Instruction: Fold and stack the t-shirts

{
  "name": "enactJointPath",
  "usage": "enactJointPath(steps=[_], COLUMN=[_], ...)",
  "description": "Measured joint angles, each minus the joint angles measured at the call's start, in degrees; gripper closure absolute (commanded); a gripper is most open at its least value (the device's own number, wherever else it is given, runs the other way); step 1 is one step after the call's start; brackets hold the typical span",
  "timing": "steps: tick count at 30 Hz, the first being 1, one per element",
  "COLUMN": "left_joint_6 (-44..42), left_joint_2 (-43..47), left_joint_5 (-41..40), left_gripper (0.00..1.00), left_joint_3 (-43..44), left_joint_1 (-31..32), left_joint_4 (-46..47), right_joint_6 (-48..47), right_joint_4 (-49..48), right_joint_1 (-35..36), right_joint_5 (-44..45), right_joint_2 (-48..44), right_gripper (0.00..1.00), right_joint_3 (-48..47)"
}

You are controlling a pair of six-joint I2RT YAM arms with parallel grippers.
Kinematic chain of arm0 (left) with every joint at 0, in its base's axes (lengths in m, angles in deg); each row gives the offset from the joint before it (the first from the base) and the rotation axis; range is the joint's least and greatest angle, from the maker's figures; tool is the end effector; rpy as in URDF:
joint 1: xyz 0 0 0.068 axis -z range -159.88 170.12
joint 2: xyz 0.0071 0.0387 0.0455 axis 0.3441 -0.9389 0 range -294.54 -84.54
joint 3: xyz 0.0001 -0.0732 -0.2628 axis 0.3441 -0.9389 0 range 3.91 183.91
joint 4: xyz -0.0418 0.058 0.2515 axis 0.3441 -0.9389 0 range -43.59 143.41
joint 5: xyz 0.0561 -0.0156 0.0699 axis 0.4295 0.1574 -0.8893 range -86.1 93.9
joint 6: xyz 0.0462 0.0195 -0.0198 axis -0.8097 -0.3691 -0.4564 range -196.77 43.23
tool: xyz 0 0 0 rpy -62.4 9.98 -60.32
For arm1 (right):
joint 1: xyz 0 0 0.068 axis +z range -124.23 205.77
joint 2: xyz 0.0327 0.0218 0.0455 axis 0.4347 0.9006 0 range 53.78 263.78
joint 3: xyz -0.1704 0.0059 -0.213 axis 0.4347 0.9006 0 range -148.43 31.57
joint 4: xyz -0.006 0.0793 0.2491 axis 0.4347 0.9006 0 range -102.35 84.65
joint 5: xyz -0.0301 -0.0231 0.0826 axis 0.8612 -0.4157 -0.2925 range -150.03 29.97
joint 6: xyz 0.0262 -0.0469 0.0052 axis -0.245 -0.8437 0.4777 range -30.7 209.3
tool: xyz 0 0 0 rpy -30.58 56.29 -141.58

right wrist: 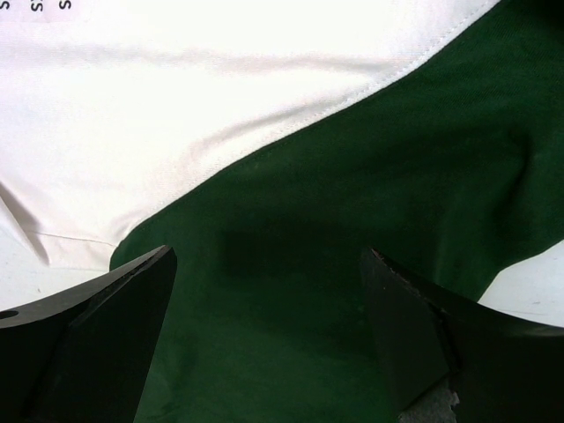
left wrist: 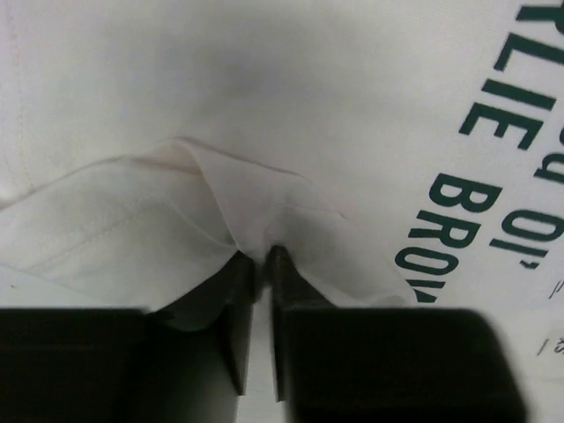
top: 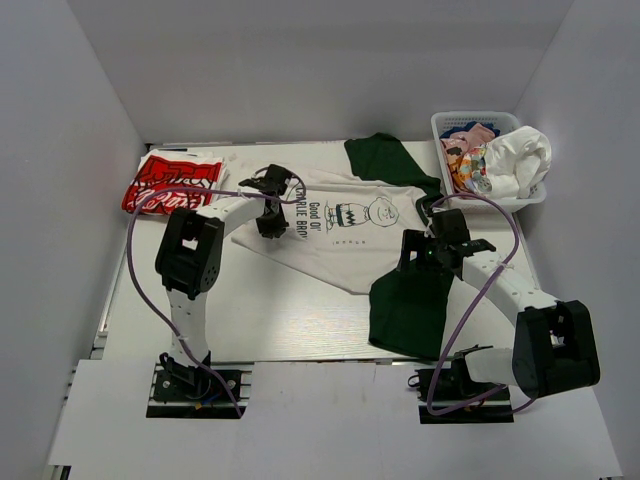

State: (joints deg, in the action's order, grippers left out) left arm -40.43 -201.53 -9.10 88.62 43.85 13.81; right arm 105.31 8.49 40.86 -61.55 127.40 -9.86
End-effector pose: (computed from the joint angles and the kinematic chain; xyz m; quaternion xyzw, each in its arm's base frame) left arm 0.3811 -0.1587 0.1653 -0.1255 0.9733 0.0185 0.1914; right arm 0.2418 0.0662 0.1994 0.0034 0.9483 0.0971 0.3021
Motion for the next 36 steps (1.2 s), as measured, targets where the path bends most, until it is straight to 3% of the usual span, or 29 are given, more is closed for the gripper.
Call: enactJointPath(steps=[2,8,13,16,20,26,30,36], left_joint_6=[-0.13,-0.42,0.33,2.45,7.58,13.35,15.47,16.70], left_joint_2=[-0.04,0.00,3.48,11.41,26.47,40.79,46.34,50.36], left_joint_5=[0.39,0.35,-1.84,-2.23,-2.01,0.66,1.03,0.68], left_gripper=[1.00,1.00,1.00,1.00,1.00,1.00,1.00,1.00], left_joint_3=[0.07,0.37,-0.39,-7.39,-23.69,-41.07,-43.39,-43.98], left_joint_1=[0.00,0.00,0.26,0.42,0.46,0.46,0.50,0.00], left_joint_4=[0.33,-0.35,-7.02,-10.34,-14.36,-17.42,-18.03,-15.63], right_joint_6=[0.00,-0.07,-0.11,0.07,1.14,4.61,8.07,17.35], right_joint_4=[0.02,0.02,0.02,-0.04,-0.35,3.93,9.97,20.46], right_joint_1=[0.00,0.04,0.09,0.09,0.11,1.07,5.18,17.62], right_joint_5=[0.02,-0.02,-0.02,0.00,0.63,3.96,5.27,5.99], right_joint_2=[0.00,0.00,0.00,0.02,-0.59,-8.37,-12.79,-13.66], right_gripper=[0.10,0.10,0.10,0.10,0.10,0.10,0.10,0.11], right_joint_3=[0.00,0.00,0.00,0.22,2.10,4.87,4.87,4.87])
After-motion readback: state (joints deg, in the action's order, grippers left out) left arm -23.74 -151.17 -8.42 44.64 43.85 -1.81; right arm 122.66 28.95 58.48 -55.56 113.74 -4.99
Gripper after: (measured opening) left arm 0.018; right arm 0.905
